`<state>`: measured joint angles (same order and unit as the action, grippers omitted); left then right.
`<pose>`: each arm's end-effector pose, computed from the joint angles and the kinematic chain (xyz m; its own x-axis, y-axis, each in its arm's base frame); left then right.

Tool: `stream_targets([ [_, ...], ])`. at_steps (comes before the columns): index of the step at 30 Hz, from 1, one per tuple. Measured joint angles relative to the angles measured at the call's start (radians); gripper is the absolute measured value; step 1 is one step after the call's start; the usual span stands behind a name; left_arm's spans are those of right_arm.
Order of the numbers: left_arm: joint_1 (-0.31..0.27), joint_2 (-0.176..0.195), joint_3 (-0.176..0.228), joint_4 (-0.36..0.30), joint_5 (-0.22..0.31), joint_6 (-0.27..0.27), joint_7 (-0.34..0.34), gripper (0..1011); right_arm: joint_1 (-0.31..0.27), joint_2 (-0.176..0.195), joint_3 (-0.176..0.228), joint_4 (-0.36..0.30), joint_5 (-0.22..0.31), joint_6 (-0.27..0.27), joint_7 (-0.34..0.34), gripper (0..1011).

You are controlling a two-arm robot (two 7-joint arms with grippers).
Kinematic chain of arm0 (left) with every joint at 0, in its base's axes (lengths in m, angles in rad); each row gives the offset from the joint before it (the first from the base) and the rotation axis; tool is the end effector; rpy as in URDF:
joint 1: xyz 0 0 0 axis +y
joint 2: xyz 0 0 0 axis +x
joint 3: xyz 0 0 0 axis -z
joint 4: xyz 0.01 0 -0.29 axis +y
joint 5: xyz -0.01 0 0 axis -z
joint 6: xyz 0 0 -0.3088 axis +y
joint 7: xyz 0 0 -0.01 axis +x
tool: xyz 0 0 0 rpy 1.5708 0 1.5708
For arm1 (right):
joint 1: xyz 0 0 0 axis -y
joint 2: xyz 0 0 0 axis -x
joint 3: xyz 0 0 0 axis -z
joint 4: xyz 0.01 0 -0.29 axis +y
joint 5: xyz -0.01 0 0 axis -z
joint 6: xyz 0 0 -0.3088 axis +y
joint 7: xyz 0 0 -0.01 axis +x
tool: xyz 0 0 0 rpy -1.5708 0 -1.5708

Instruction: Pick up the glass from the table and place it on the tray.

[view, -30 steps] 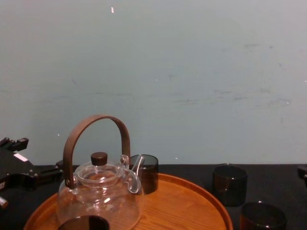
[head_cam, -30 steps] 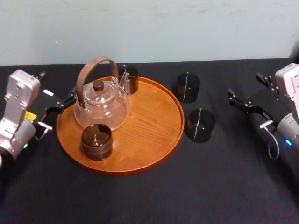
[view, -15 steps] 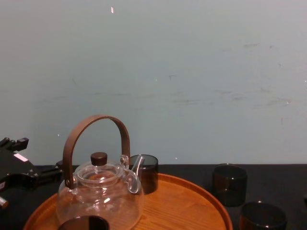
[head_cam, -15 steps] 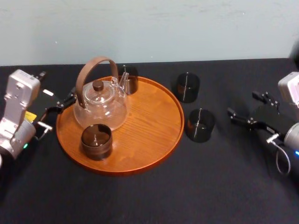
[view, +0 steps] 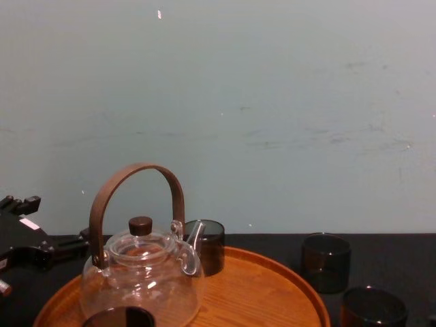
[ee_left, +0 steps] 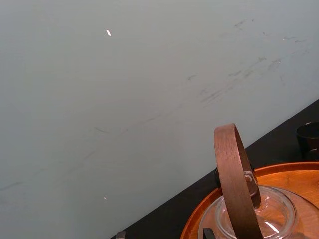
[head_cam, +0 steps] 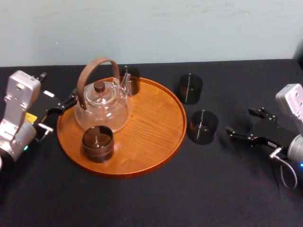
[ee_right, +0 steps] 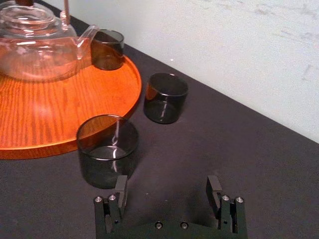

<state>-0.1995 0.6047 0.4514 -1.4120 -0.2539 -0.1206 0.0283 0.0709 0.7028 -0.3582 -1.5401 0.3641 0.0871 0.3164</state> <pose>0.3581 0.0827 -0.3023 0.2923 0.8803 0.3737 -0.9552 0.2874 0.0702 0.3286 -0.1127 -0.2890 0.5735 -0.7890 0.2206 0.8017 0.4851 -0.3492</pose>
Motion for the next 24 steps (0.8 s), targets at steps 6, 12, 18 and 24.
stream_targets([
  [6,0.000,0.000,0.000,0.000,0.000,0.000,0.000,1001,0.006,-0.013,-0.006,0.001,-0.013,0.006,0.026,1002],
  [12,0.000,0.000,0.000,0.000,0.000,0.000,0.000,1001,0.022,-0.036,-0.020,0.009,-0.033,0.010,0.054,1002],
  [18,0.000,0.000,0.000,0.000,0.000,0.000,0.000,1001,0.038,-0.061,-0.029,0.019,-0.049,0.012,0.078,1002],
  [24,0.000,0.000,0.000,0.000,0.000,0.000,0.000,1001,0.053,-0.084,-0.040,0.031,-0.071,0.015,0.108,1002],
])
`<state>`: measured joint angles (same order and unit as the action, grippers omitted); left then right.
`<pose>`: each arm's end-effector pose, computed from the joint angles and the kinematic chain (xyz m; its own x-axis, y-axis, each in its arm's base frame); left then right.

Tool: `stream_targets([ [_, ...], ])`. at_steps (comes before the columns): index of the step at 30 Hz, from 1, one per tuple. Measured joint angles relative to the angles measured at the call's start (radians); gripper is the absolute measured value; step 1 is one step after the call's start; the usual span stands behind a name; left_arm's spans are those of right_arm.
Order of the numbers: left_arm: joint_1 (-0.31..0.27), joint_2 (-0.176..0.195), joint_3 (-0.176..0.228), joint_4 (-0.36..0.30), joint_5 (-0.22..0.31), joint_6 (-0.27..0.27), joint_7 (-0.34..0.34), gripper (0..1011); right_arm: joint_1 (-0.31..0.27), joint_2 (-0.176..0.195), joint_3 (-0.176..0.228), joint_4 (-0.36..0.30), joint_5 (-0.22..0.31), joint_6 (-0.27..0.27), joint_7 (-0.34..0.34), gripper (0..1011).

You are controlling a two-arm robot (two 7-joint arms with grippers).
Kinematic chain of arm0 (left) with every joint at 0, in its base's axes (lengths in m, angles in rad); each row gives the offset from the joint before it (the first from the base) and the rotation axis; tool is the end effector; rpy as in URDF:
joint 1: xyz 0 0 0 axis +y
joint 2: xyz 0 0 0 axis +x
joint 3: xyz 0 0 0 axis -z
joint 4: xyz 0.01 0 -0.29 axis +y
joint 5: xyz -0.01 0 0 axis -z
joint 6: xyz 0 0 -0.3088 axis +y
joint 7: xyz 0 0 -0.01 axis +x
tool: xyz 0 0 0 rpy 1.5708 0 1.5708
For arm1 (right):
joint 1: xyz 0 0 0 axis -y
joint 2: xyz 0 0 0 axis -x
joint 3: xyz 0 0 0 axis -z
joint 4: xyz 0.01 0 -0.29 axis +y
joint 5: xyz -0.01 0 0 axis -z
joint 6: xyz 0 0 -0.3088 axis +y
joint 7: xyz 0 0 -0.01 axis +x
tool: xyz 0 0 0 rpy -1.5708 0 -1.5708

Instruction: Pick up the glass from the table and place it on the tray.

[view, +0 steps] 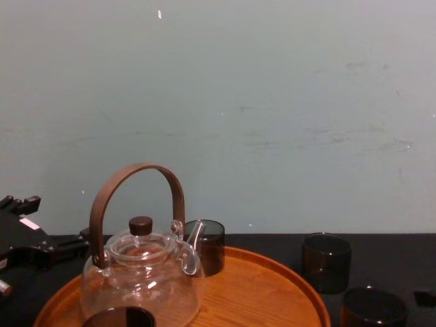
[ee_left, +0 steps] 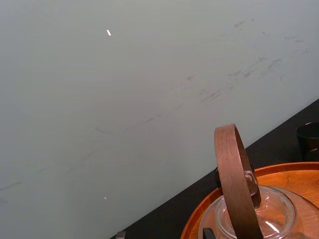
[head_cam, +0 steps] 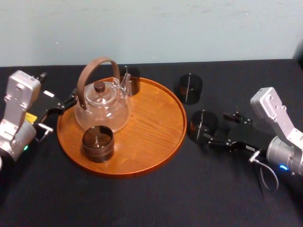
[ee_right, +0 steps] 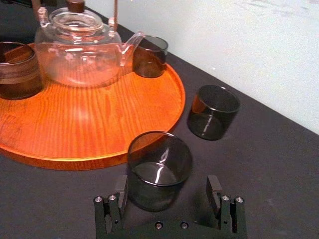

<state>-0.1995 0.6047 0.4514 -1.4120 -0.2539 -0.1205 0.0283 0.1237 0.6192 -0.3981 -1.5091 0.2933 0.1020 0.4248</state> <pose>0.3581 0.0827 -0.3023 0.2923 0.8803 0.3737 -0.9553 0.2873 0.0703 0.3408 -0.0825 -0.2951 0.6751 -0.7129 0.1897 0.7227 0.5876 -0.3639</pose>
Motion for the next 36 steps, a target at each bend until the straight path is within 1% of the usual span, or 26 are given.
stream_targets([
  [8,0.000,0.000,0.000,0.000,0.000,0.000,0.000,1001,0.004,-0.017,-0.002,0.008,-0.014,0.010,0.021,1003],
  [14,0.000,0.000,0.000,0.000,0.000,0.000,0.000,1001,0.003,-0.033,0.011,0.015,-0.020,0.024,0.032,1002],
  [26,0.000,0.000,0.000,0.000,0.000,0.000,0.000,1001,0.006,-0.054,0.029,0.035,-0.018,0.039,0.044,1003],
  [36,0.000,0.000,0.000,0.000,0.000,0.000,0.000,1001,0.032,-0.068,0.021,0.065,-0.015,0.046,0.068,1002],
])
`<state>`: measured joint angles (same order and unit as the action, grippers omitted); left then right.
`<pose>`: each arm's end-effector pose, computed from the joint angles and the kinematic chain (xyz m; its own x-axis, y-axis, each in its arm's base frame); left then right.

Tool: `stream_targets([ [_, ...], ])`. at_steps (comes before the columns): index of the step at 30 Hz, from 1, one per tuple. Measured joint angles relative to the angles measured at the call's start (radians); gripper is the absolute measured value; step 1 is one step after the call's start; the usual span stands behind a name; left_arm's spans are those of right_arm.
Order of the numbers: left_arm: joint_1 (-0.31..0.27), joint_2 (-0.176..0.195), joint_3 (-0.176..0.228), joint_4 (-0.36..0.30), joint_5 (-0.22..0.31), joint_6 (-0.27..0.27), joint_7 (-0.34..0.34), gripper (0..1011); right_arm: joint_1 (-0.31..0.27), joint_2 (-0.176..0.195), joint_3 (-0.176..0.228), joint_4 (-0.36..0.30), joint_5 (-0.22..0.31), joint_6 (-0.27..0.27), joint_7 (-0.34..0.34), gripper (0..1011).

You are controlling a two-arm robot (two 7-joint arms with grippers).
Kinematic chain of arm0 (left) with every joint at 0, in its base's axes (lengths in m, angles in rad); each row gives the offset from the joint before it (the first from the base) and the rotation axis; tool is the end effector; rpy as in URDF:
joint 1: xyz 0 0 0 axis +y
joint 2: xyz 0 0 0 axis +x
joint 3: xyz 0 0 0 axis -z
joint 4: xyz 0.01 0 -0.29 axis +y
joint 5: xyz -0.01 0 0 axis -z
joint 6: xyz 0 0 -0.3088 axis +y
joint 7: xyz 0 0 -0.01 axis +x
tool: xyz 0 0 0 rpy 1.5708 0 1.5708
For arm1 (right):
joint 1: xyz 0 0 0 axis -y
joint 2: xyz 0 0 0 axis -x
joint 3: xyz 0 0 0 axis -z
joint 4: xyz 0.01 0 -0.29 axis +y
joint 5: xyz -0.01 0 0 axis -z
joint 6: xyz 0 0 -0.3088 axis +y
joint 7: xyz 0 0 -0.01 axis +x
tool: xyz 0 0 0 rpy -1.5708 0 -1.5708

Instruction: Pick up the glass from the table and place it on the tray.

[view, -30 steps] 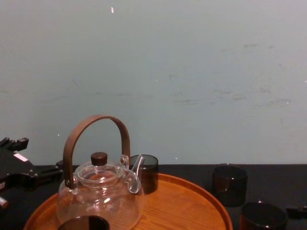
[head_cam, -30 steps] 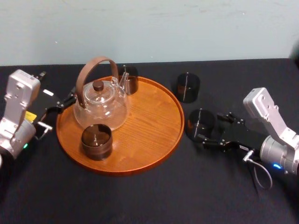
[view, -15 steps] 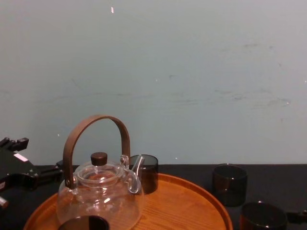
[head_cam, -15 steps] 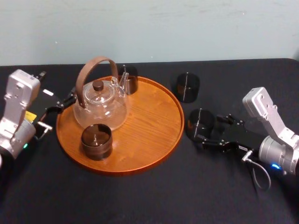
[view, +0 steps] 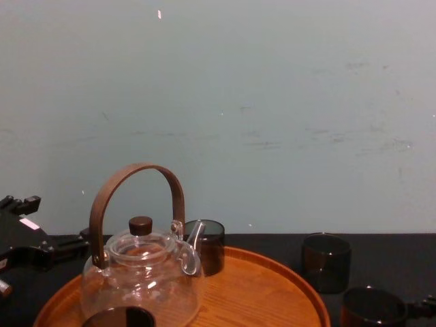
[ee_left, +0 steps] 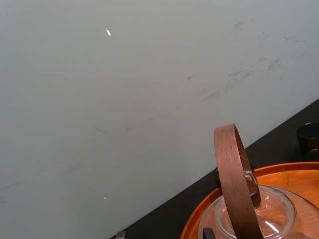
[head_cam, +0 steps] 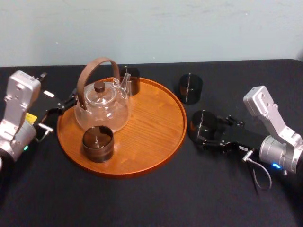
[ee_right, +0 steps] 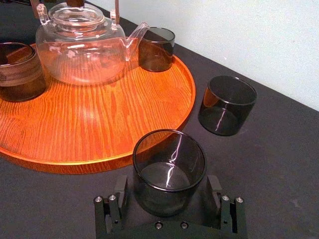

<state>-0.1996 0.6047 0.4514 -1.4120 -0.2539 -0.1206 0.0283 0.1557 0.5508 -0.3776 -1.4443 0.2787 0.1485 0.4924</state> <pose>0.3581 0.0827 -0.3022 0.2922 0.8803 0.3738 -0.9553 0.2874 0.0701 0.3529 -0.0764 -0.3028 0.6902 -0.7140 0.1173 0.6926 0.6051 -0.3926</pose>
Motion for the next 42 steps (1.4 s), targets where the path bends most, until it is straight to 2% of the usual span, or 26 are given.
stream_targets([
  [27,0.000,0.000,0.000,0.000,0.000,0.000,0.000,1001,0.108,-0.053,-0.041,0.120,0.015,0.011,0.031,1002],
  [42,0.000,0.000,0.000,0.000,0.000,0.000,0.000,1002,0.123,-0.059,-0.054,0.136,0.016,0.003,0.035,1002],
])
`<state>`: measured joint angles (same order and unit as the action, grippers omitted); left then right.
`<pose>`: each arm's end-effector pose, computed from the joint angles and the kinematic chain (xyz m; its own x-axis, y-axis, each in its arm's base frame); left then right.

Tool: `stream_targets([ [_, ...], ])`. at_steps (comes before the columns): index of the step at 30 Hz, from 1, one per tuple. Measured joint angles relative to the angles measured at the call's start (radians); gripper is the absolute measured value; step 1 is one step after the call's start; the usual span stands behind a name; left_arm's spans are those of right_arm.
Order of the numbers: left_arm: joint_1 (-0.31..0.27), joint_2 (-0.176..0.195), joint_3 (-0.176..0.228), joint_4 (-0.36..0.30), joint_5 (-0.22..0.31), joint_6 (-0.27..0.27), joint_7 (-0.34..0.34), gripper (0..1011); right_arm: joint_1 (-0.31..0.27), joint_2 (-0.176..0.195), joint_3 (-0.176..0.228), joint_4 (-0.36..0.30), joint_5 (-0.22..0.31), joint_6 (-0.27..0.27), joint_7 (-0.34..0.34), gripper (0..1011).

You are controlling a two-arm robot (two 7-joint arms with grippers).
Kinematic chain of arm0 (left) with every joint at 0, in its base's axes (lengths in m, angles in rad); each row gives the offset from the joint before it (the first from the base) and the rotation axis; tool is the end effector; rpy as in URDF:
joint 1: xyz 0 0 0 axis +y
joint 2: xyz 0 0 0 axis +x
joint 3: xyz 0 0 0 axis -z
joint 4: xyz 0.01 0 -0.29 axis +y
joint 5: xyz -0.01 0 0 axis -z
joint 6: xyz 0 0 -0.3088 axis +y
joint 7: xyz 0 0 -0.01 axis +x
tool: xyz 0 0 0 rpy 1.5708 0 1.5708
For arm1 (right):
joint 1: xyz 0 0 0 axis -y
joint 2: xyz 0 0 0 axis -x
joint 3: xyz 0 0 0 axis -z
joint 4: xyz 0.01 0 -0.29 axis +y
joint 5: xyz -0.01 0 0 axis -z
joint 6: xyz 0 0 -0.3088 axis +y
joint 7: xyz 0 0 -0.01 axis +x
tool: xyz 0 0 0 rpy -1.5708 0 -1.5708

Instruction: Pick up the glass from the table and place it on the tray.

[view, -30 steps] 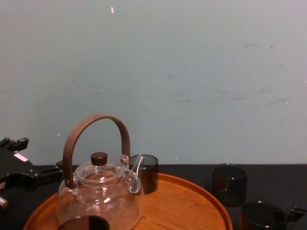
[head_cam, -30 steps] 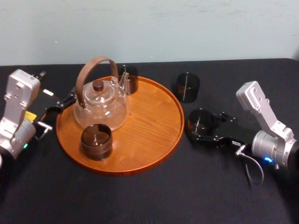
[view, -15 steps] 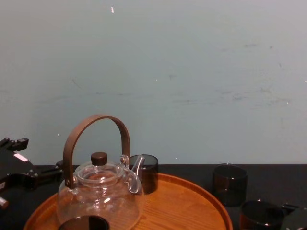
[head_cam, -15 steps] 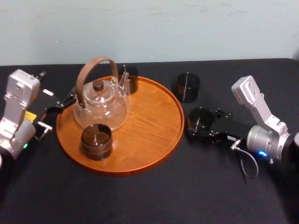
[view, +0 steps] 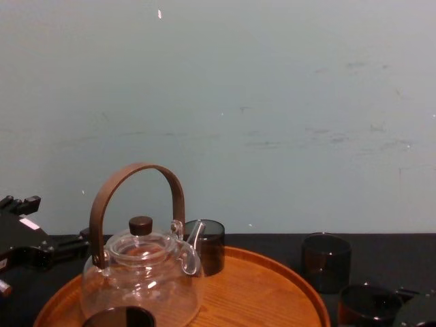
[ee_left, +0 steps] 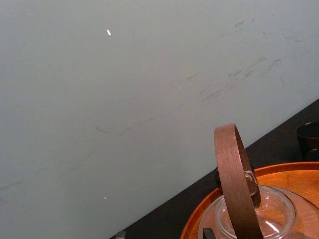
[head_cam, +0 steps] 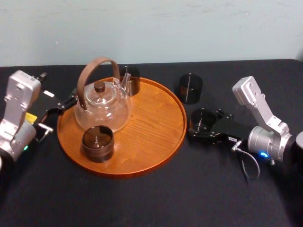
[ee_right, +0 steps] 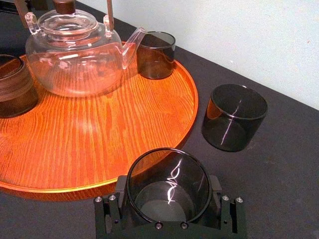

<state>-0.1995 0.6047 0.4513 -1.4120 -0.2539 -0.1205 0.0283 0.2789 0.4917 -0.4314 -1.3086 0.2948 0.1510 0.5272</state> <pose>0.3581 0.0827 -0.3023 0.2922 0.8803 0.3737 -0.9553 0.2872 0.0703 0.3850 -0.0647 -0.3064 0.7035 -0.7068 0.0744 0.6719 0.6274 -0.3936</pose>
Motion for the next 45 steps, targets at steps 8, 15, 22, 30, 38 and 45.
stream_targets([
  [8,0.000,0.000,0.000,0.000,0.000,0.000,0.000,1001,0.000,0.000,0.000,0.000,0.000,0.001,0.000,964],
  [15,0.000,0.000,0.000,0.000,0.000,0.000,0.000,1002,0.000,0.000,0.001,0.000,0.000,0.001,-0.001,906],
  [22,0.000,0.000,0.000,0.000,0.000,0.000,0.000,1001,0.000,0.000,0.001,0.000,0.000,0.002,-0.001,906],
  [30,0.000,0.000,0.000,0.000,0.000,0.000,0.000,1001,0.000,0.000,0.001,0.000,0.000,0.003,-0.001,906],
  [38,0.000,0.000,0.000,0.000,0.000,0.000,0.000,1001,-0.007,0.012,0.023,-0.031,0.026,0.010,-0.004,906],
  [45,0.000,0.000,0.000,0.000,0.000,0.000,0.000,1001,0.000,0.031,0.033,-0.068,0.039,0.023,-0.005,906],
])
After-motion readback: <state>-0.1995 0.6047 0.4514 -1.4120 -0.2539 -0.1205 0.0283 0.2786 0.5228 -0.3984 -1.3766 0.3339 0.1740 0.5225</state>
